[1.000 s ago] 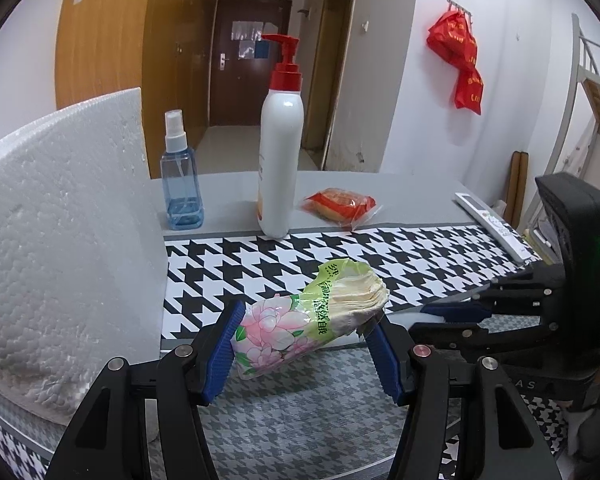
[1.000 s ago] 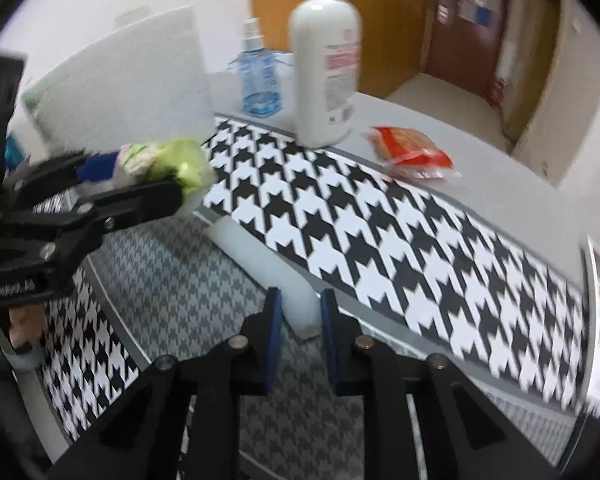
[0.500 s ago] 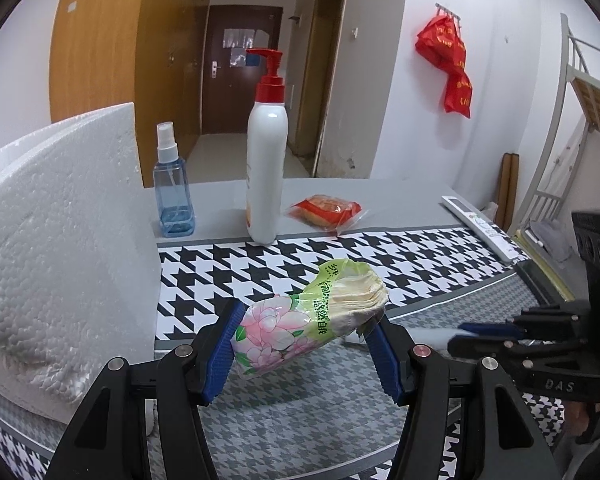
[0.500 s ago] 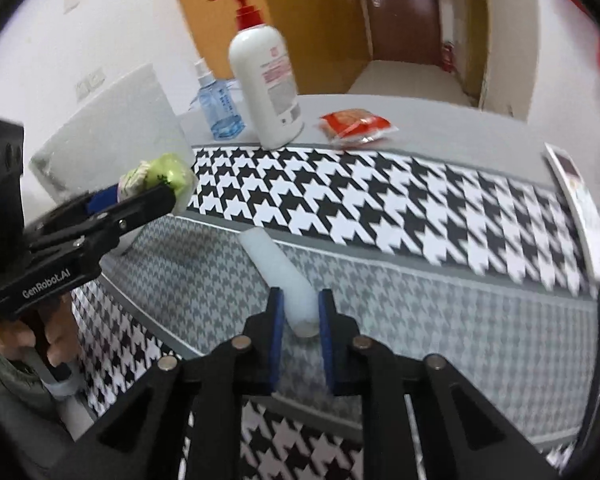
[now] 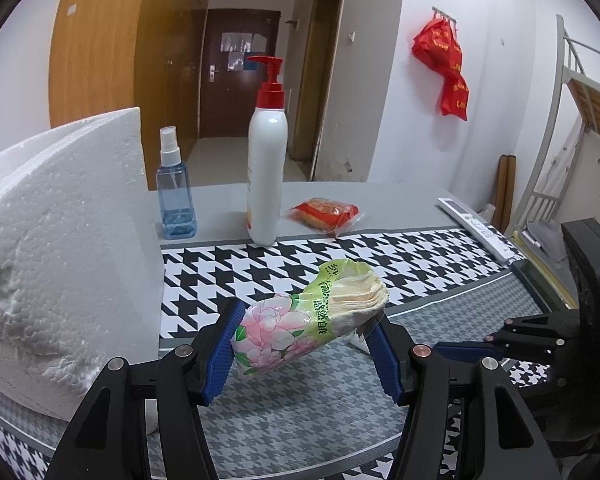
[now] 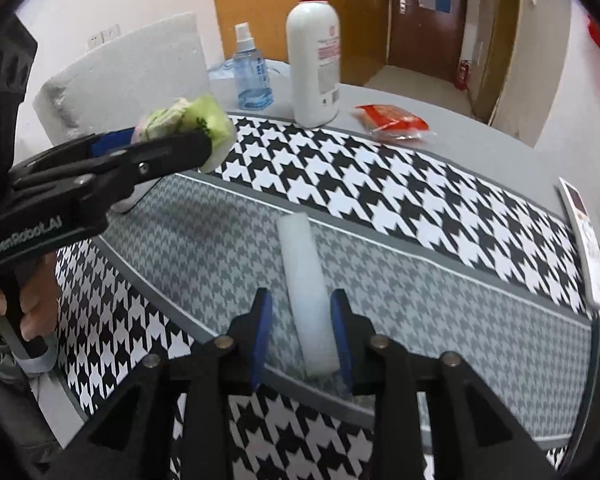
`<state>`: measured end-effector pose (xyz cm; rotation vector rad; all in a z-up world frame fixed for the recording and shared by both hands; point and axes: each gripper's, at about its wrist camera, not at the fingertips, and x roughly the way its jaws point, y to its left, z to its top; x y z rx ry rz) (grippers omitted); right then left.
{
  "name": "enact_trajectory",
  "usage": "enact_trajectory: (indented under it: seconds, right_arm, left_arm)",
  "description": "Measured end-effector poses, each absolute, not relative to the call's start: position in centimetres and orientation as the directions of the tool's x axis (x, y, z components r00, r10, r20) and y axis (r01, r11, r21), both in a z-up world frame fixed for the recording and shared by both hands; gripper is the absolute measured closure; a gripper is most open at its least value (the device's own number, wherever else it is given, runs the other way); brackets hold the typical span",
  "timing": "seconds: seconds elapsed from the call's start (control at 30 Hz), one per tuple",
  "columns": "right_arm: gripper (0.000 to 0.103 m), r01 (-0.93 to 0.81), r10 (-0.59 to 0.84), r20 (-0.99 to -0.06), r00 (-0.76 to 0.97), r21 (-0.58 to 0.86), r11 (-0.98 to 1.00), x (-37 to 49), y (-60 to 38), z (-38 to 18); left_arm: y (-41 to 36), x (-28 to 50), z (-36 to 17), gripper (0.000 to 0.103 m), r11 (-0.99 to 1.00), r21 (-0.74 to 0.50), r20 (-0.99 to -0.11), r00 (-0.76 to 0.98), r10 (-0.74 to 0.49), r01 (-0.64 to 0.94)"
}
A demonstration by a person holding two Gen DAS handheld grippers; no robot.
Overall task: Organize soft objects
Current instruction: 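Grasp the white foam roll with the right tool and lift it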
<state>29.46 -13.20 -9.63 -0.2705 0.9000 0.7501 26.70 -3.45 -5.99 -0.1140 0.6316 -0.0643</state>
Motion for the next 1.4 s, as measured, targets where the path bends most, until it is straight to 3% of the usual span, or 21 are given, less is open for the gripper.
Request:
enact_trajectory:
  seconds: [0.37, 0.53, 1.4]
  right_arm:
    - [0.069, -0.686, 0.407, -0.818, 0.407, 0.021, 0.728, 31.0, -12.2, -11.1]
    - [0.088, -0.657, 0.441, -0.805, 0.398, 0.085, 0.749, 32.8, -12.6, -11.4]
    - [0.088, -0.546, 0.549, -0.687, 0.476, 0.259, 0.797, 29.0, -15.5, -8.3]
  left_arm:
    - [-3.6, 26.2, -5.6, 0.042, 0.989, -0.139, -0.575, 0.809, -0.120, 0.049]
    - [-3.6, 25.8, -5.7, 0.042, 0.988, -0.142, -0.572, 0.809, -0.132, 0.061]
    - [-4.1, 23.6, -3.7, 0.042, 0.986, -0.127, -0.510, 0.845, -0.158, 0.107]
